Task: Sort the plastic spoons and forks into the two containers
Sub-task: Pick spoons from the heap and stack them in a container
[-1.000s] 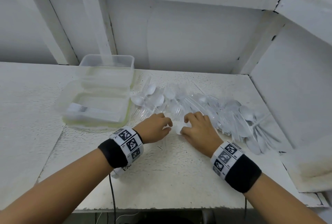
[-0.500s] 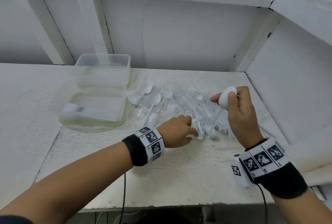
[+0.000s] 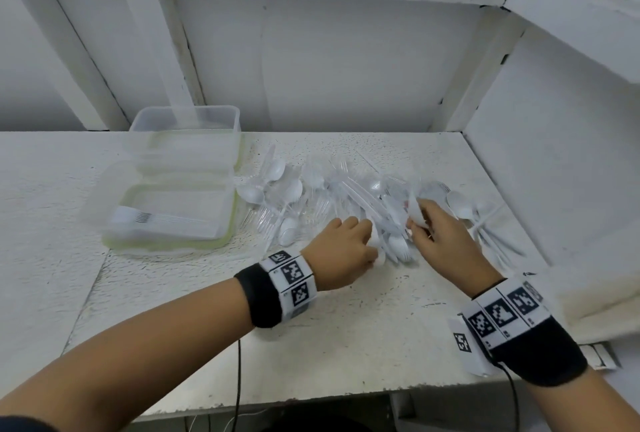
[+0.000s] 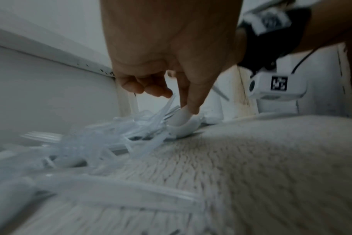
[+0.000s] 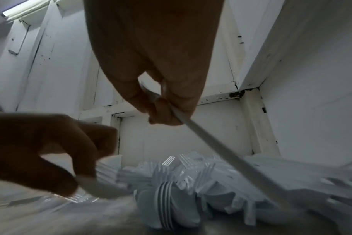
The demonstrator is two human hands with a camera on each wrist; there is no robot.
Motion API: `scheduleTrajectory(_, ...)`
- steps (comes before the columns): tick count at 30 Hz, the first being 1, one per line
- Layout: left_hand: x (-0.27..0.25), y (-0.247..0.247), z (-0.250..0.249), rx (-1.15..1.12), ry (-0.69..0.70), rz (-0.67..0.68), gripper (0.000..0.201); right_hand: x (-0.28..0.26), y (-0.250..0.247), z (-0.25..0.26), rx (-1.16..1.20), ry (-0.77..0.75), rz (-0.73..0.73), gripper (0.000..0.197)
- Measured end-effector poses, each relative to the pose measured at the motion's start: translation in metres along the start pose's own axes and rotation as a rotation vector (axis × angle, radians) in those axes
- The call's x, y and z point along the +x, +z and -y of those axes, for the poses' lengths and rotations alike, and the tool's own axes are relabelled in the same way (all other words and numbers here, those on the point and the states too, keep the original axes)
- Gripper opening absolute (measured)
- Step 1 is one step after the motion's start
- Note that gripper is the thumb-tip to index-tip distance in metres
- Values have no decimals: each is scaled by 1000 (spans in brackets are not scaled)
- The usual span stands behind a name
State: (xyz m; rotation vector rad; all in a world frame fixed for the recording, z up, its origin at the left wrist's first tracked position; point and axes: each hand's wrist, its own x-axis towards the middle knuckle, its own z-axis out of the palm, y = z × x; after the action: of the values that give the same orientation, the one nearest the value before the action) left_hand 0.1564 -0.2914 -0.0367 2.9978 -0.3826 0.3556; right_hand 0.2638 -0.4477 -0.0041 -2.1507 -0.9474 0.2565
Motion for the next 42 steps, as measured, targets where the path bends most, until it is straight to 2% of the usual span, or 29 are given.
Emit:
scheduleTrajectory(2,-16,-8,7,-138,9,-98,9,0,0,-7,-98,-12,16,19)
scheduleTrajectory(5,-40,-26,18,-350,-101,-150,28,1,0,-18,-223,-13,91,18)
scheduleTrajectory(8,-57,-44,29,-679,-325,-219,23,1,3,-28,-417,123,175,27)
scheduleTrajectory(11,-61,-59,38,-892,-627,-374,11,1,12,-28,-533,183,286,33)
scheduleTrajectory(13,-61,-65,45,-1082,-783,-500,18,0,18,-24,-561,181,309,30)
scheduleTrajectory(15,-59,-72,47,-1263,-842,-588,19,-1,22,-18,-579,168,310,29)
scheduleTrajectory(18,-56,-76,46,-1300,-866,-610,19,-8,27,-3,-639,113,307,28)
scheduleTrajectory(22,-51,-66,39,-1179,-871,-519,13,-18,35,17,-657,-24,254,12)
scheduleTrajectory(25,-43,-57,33,-1037,-875,-350,17,-25,46,22,-595,-143,170,9)
scheduleTrajectory(28,-38,-49,29,-842,-848,-162,24,-27,56,24,-565,-224,150,23)
scheduleTrajectory(31,-37,-43,28,-747,-790,-42,26,-20,61,29,-490,-331,29,7)
scheduleTrajectory(33,-38,-41,28,-727,-772,-16,25,-16,58,28,-381,-349,-58,20)
scheduleTrajectory(36,-41,-39,29,-716,-732,23,24,-7,46,25,-268,-372,-197,14)
scheduleTrajectory(38,-40,-36,28,-678,-651,113,26,0,37,24,-199,-383,-313,15)
scheduleTrajectory(40,-37,-33,24,-623,-561,182,26,7,28,27,-78,-392,-411,31)
scheduleTrajectory(42,-31,-31,18,-560,-441,208,25,12,21,35,127,-301,-468,38)
